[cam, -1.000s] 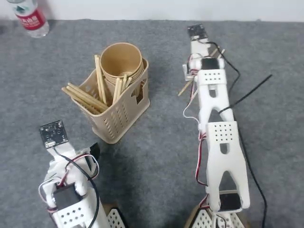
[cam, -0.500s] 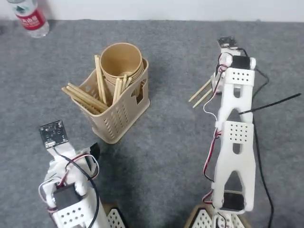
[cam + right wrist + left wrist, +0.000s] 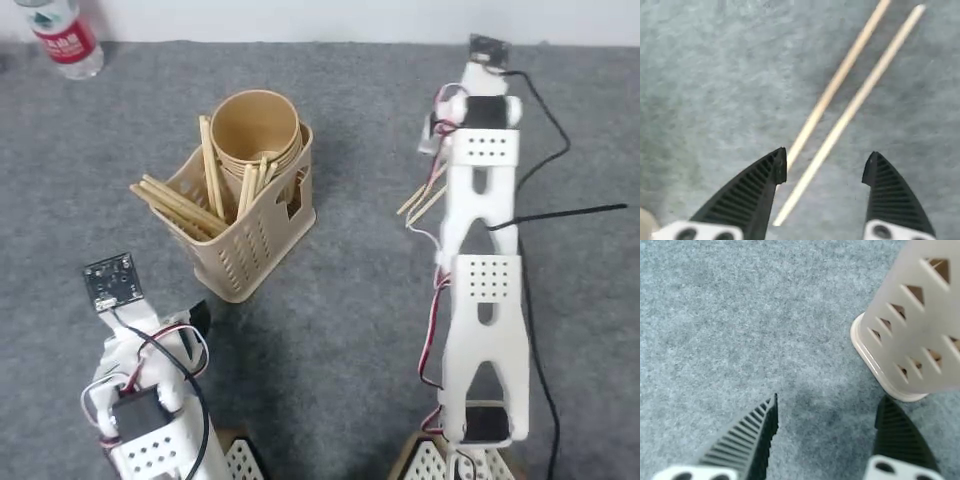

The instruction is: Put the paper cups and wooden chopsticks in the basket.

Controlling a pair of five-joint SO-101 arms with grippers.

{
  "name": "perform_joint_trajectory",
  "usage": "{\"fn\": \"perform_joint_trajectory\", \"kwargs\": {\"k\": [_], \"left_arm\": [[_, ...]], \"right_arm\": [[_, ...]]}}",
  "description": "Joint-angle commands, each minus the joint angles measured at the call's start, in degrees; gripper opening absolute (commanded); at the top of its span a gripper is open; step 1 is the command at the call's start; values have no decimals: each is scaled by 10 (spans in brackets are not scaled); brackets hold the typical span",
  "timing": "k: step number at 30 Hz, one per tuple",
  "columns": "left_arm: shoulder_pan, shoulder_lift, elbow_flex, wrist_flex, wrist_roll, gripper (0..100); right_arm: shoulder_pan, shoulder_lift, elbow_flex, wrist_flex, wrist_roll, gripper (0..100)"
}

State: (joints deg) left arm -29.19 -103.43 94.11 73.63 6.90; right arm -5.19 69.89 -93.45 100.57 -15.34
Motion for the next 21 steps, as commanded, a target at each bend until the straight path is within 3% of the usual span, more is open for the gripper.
{"fn": "perform_joint_trajectory", "kwargs": {"k": [1,11,17,21], "left_arm": [[3,-9,-3,-1,5,298],[2,-9,-3,-1,5,298],[2,-9,-3,-1,5,298],[2,-9,-3,-1,5,298]], "right_arm": [[-30,10,-25,19,-45,264],[-10,95,-25,-13,-182,265],[-7,122,-25,-51,-127,247],[-4,129,-25,-75,-69,87]]}}
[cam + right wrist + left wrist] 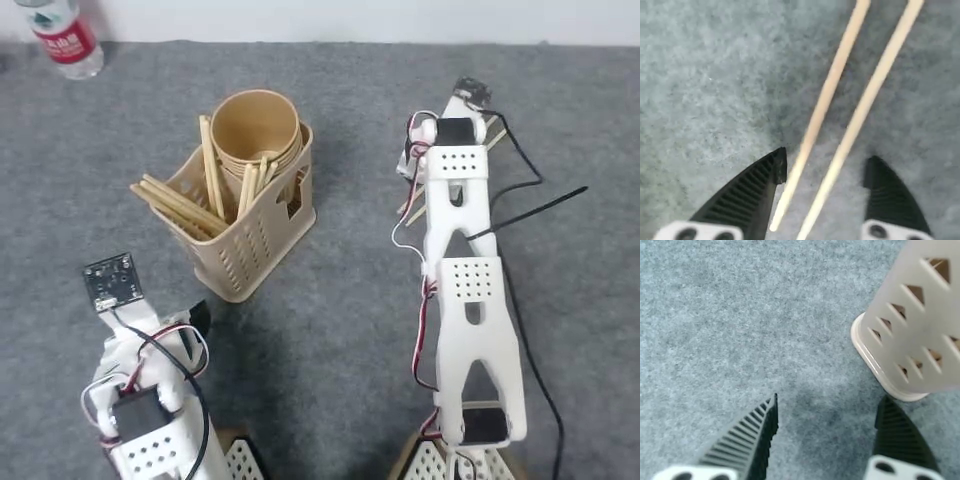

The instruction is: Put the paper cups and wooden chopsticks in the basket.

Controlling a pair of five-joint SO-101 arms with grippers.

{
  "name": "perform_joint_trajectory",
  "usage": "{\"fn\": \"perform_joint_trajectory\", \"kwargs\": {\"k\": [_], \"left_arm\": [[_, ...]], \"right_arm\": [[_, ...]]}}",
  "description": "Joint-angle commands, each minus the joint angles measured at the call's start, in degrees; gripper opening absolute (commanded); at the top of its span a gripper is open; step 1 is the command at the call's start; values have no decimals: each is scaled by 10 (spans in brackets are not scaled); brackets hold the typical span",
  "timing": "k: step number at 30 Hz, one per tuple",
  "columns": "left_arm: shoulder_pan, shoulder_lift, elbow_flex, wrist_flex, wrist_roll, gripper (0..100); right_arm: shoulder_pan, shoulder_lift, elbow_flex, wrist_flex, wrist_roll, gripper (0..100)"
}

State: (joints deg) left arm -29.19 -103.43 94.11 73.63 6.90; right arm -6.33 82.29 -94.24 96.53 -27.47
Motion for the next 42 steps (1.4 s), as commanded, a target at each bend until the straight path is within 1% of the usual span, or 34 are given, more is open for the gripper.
{"fn": "perform_joint_trajectory", "kwargs": {"k": [1,3,4,6,11,14,20,24,28,36,42], "left_arm": [[2,-9,-3,-1,5,298],[2,-9,-3,-1,5,298],[2,-9,-3,-1,5,298],[2,-9,-3,-1,5,298],[2,-9,-3,-1,6,298],[2,-9,-3,-1,6,298],[2,-9,-3,-1,6,298],[2,-9,-3,-1,6,298],[2,-9,-3,-1,6,298],[2,-9,-3,-1,5,298],[2,-9,-3,-1,5,298]], "right_arm": [[7,6,-17,-38,74,50],[5,6,-17,-44,113,5],[5,5,-17,-44,121,13],[7,5,-17,-40,116,26],[17,4,-17,-22,123,26],[22,0,-18,0,151,6],[22,-4,-20,53,203,8],[22,-39,-20,60,227,8],[21,-116,-20,60,245,8],[16,-341,-18,61,246,8],[-29,-503,-18,61,246,8]]}}
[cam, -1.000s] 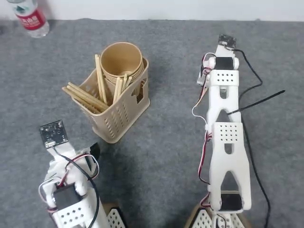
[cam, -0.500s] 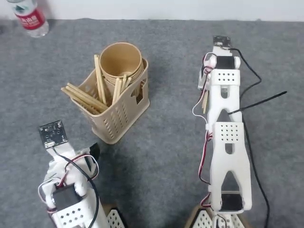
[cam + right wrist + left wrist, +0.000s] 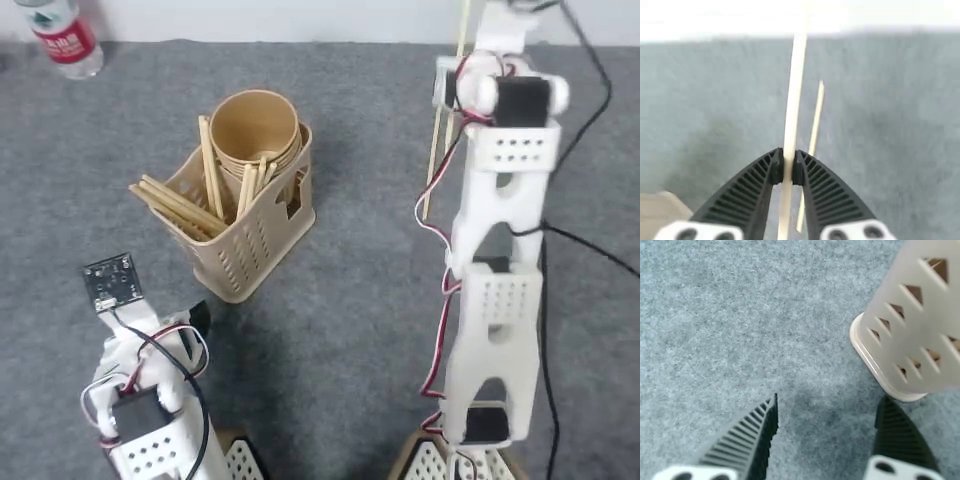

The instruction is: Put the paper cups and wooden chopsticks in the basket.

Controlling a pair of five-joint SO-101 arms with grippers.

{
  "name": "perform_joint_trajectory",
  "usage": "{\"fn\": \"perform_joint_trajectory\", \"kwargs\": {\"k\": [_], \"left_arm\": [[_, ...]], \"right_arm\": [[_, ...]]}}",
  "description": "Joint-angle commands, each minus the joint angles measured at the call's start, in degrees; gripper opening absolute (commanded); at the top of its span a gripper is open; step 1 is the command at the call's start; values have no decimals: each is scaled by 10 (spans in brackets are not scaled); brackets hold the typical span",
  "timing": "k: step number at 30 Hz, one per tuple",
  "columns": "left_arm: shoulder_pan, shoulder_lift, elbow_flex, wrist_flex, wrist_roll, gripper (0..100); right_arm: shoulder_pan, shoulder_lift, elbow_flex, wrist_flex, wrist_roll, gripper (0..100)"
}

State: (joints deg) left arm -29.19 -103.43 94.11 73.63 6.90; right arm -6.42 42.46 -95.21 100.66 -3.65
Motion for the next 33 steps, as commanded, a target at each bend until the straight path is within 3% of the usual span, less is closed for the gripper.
{"fn": "perform_joint_trajectory", "kwargs": {"k": [1,7,14,19,24,28,33], "left_arm": [[2,-9,-3,-1,5,298],[2,-9,-3,-1,5,298],[1,-9,-3,-1,6,298],[1,-9,-3,-1,6,298],[1,-9,-3,-1,4,298],[3,-9,-3,-1,4,298],[2,-9,-3,-1,5,298]], "right_arm": [[-41,-128,-8,20,8,8],[-175,-231,-8,20,5,7],[-328,-251,-5,28,4,6],[-419,-313,120,27,4,6],[-435,-464,383,22,5,6],[-433,-573,514,-4,15,6],[-435,-627,629,-191,56,7]]}}
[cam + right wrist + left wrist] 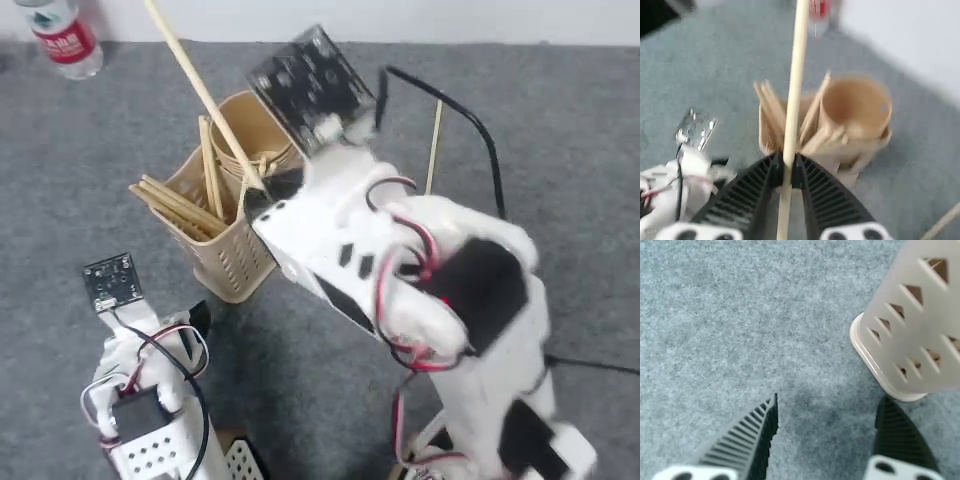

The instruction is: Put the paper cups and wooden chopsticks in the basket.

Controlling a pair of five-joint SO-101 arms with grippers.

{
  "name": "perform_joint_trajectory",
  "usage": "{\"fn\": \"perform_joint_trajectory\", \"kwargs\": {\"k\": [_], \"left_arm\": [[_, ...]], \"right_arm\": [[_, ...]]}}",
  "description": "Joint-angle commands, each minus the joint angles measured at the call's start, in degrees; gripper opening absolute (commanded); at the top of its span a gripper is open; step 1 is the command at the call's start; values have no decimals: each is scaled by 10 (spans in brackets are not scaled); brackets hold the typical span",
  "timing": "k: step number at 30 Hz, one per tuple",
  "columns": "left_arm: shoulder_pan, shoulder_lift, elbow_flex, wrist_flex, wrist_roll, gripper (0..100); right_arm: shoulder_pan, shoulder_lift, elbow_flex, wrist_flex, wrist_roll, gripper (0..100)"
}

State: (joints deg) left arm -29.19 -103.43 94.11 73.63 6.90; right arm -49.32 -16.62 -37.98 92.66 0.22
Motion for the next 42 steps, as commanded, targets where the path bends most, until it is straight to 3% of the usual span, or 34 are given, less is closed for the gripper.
{"fn": "perform_joint_trajectory", "kwargs": {"k": [1,10,14,16,21,26,42], "left_arm": [[2,-9,-3,-1,6,298],[1,-9,-3,-1,6,298],[1,-9,-3,-1,4,298],[3,-9,-3,-1,4,298],[4,-9,-3,-1,4,298],[4,-9,-3,-1,4,298],[4,-9,-3,-1,4,298]], "right_arm": [[-6,-40,89,-161,18,7],[-4,-93,505,-628,28,6],[-6,-139,685,-882,117,6],[-6,-134,734,-946,146,6],[-6,-79,759,-973,148,6],[-49,-51,745,-1069,149,6],[-56,-22,750,-1073,148,31]]}}
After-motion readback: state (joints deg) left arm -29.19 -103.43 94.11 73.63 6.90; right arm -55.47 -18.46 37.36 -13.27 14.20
